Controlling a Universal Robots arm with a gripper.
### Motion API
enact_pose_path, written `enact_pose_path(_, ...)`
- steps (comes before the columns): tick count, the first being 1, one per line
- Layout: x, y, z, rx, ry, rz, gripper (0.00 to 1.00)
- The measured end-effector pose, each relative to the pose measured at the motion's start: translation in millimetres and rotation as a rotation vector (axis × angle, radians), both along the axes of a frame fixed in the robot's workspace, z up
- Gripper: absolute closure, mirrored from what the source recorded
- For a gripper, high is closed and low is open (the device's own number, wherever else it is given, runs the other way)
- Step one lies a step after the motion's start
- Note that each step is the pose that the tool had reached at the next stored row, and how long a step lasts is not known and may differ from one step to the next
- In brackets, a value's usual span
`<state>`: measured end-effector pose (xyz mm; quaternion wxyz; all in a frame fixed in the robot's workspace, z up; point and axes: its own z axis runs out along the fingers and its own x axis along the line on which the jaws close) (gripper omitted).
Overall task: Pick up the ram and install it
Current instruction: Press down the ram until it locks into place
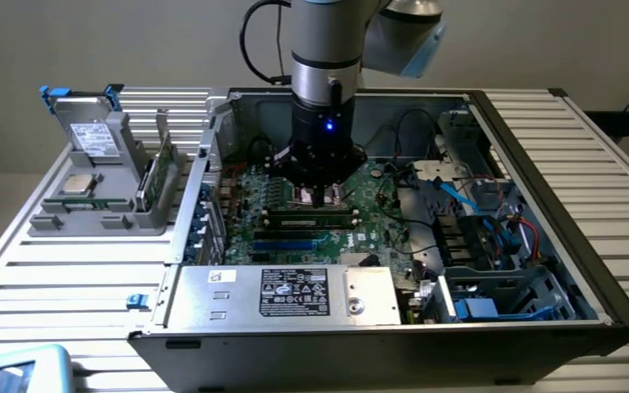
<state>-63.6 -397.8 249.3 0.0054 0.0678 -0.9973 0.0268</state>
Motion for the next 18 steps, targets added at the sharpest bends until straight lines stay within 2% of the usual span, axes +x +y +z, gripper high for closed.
enact_pose_path(6, -0.1, 0.0, 0.1, -0.0006, -0.0021, -0.069, 0.89)
enact_pose_path(8, -0.1, 0.0, 0.0, -0.0028, -0.0027, -0.088, 0.89)
enact_pose_path(11, 0.0, 0.0, 0.0, -0.0095, -0.0030, -0.113, 0.89)
enact_pose_path(18, -0.1, 0.0, 0.0, -0.0107, -0.0033, -0.121, 0.89)
